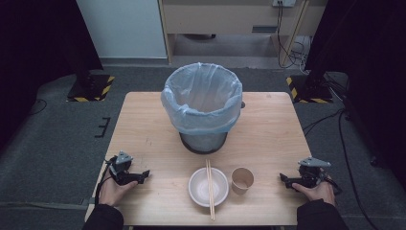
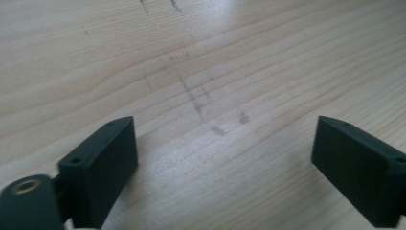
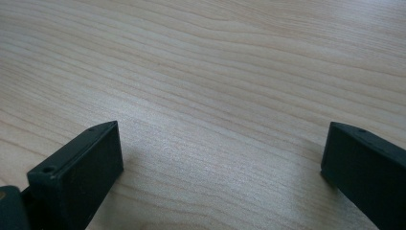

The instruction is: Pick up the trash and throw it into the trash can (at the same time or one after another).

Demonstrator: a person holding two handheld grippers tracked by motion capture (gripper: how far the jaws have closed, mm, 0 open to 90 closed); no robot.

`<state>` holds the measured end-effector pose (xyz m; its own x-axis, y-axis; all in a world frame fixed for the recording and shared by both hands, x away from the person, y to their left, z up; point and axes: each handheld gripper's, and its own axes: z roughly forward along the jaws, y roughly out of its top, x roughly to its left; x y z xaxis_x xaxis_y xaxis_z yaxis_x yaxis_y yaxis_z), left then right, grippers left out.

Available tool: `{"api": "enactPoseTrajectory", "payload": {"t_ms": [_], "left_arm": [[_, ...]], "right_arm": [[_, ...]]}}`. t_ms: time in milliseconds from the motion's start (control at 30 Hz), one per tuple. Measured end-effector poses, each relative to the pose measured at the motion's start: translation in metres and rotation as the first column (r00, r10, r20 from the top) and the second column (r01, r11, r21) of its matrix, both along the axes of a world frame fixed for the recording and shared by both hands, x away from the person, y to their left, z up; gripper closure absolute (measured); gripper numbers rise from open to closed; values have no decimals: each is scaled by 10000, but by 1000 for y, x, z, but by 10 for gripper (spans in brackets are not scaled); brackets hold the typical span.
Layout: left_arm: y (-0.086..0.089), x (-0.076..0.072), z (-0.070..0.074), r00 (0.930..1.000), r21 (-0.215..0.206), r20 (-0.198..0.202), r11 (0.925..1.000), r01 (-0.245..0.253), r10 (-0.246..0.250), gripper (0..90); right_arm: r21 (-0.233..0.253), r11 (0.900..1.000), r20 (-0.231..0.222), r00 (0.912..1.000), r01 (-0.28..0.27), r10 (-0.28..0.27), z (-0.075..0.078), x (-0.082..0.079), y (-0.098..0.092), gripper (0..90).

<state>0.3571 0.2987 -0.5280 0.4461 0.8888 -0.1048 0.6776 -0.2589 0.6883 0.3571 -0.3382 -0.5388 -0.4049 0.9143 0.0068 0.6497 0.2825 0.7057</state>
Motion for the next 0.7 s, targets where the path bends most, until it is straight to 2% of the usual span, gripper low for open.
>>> {"api": "enactPoseTrajectory", "payload": {"t_ms": [33,167,267,333,500,600,633,700], "left_arm": [[1,0,2,9999,-168,-151,9998,-86,83,128],[4,-3,12,9994,-540,118,9980,-317,324,178],[4,-6,21,9974,-705,579,9968,-387,428,199],[4,-7,28,9952,-662,831,9968,-454,509,197],[6,-11,45,9839,-1027,1596,9926,-650,810,195],[5,-16,54,9771,-1269,1909,9894,-707,943,196],[5,-16,54,9771,-1269,1909,9894,-707,943,196],[-1,-21,64,9702,-1498,2245,9870,-578,909,214]], "right_arm": [[-4,10000,8,10000,-38,38,0,0,0,8],[-17,10000,26,10000,-77,77,0,0,0,9],[-23,10000,39,10000,-77,77,0,0,0,12],[-31,10000,36,9999,-95,95,0,0,0,12],[-11,10000,16,10000,-80,80,0,0,0,13],[-3,10000,15,10000,-62,62,0,0,0,13],[-3,10000,15,10000,-62,62,0,0,0,13],[-7,10000,16,10000,-76,76,0,0,0,13]]}}
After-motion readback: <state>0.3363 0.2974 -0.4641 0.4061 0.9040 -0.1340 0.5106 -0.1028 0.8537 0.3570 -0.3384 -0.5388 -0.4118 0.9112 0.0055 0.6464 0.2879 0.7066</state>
